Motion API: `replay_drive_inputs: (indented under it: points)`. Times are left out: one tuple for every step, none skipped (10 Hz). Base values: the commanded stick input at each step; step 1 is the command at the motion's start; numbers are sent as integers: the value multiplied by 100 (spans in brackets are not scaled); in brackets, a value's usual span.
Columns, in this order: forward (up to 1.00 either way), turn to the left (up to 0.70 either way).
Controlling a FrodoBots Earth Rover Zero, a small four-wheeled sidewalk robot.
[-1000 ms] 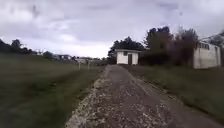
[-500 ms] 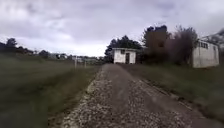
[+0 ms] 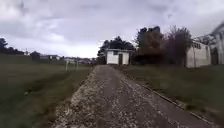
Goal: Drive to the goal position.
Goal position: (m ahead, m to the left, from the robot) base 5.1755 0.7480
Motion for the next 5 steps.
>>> replay_drive_inputs:
  points:
    - [100,0]
    - [100,0]
    - [100,0]
    - [100,0]
    - [100,0]
